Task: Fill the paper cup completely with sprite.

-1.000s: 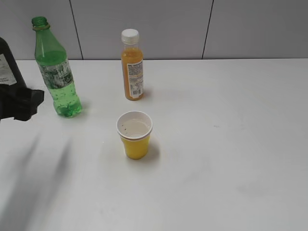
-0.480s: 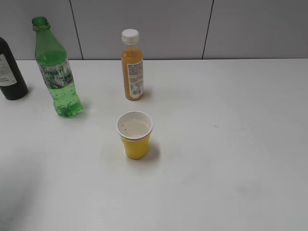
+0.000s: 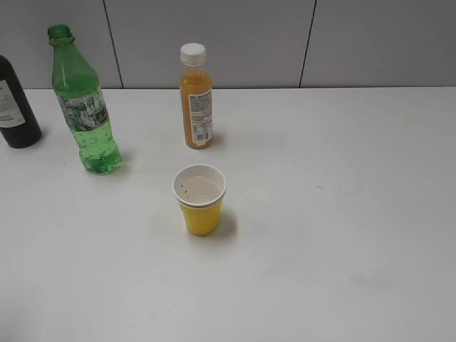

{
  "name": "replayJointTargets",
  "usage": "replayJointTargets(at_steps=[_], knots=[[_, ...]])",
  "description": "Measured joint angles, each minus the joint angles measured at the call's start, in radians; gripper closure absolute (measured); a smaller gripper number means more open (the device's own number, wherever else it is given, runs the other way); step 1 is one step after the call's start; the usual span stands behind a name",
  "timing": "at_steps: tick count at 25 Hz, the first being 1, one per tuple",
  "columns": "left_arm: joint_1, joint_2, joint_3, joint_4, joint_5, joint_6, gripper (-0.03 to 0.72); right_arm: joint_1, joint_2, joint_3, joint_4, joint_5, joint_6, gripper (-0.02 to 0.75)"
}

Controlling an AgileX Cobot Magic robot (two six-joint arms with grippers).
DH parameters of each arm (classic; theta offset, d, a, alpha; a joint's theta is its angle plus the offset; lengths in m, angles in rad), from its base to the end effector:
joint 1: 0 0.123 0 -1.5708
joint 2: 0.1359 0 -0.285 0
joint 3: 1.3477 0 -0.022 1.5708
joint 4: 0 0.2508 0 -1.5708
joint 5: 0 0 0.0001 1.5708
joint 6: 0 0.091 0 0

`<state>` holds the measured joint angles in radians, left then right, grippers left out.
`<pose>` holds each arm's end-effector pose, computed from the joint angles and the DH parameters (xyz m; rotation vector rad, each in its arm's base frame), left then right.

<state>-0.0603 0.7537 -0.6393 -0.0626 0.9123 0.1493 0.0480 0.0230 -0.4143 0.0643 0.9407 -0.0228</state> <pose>0.1250 -0.0121 0.2862 0.2347 2.4972 -0.0413 0.0122 0.0053 0.2626 -0.0661 2.0315 0.0925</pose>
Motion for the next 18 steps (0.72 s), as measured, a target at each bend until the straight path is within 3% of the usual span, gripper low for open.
replayJointTargets(at_steps=[5,18], knots=[[0.000,-0.181,0.097,-0.006,0.041,-0.004,0.099,0.000,0.000,0.000,0.000,0.000,0.000,0.154],[0.000,-0.548,0.128,-0.028,0.127,-0.008,0.099,0.000,0.000,0.000,0.000,0.000,0.000,0.154]])
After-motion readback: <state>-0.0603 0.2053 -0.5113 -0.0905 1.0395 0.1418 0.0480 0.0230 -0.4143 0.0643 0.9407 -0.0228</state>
